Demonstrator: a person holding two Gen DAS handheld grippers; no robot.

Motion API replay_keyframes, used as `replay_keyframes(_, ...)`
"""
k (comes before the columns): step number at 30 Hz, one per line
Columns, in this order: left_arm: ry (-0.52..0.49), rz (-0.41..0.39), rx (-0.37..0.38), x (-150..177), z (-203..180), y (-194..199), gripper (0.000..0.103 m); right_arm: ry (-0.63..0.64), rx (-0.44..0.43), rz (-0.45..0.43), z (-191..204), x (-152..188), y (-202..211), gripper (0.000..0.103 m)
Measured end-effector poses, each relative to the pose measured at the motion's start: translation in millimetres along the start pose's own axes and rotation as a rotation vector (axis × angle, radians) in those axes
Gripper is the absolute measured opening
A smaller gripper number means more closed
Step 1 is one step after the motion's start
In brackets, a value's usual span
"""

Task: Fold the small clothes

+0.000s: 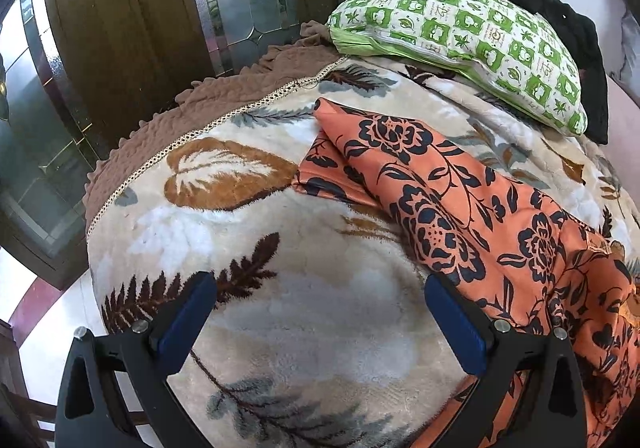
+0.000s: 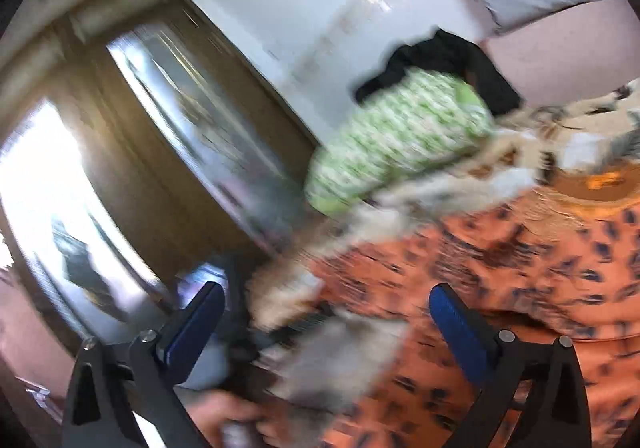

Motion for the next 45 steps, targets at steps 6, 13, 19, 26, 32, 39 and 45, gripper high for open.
replay_keyframes(6,0.023,0.022,-0.004,-0.8,7.4,-5.9,0.103,-0.311,0.026,0.197,-51.8,19.1,-34.6,0.103)
replay_keyframes(13,0.075,0.057,-0.013,-1.9,27.4,-18.7,0.103,-0.421,0.243,0.161,-99.0,29.4,-74.2,0.103)
replay_keyframes(19,0.119,0.079,-0.031,-2.8,44.7,-28.6,0.103,-0.386,0.275,0.021,-109.9,-0.7,-99.2,0.091)
replay_keyframes(26,0.117,0.093,-0.015,-2.2,39.8,-30.6,0.103,-0.429,-0.062,0.061,-56.5,-7.4,-108.9,0.092)
replay_keyframes(32,0.121,0.095,-0.025,-1.7,45.5,-31.7,0.103,-0.450,0.057,0.315,-73.7,28.6,-96.4,0.093)
replay_keyframes(39,0.141,0.104,-0.009,-0.9,45.9,-33.1,0.103,-0.367,-0.059,0.425,-45.4,32.8,-47.9,0.092)
replay_keyframes(45,0.048,0.110,0.314,8.6,-20.9,1.1,0.103,-0.075,0.272,0.159,-77.4,-33.2,6.8,0.091)
Point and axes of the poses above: each gripper's, at about its wrist camera, not at the fingertips, and y roughly against the way its jaws point, z to its left, x to its underside, the point moved 7 cm from there along -y, roughly the way its jaws point, and after that the axes turned 5 degrees about -z, right-handed, at the moved point
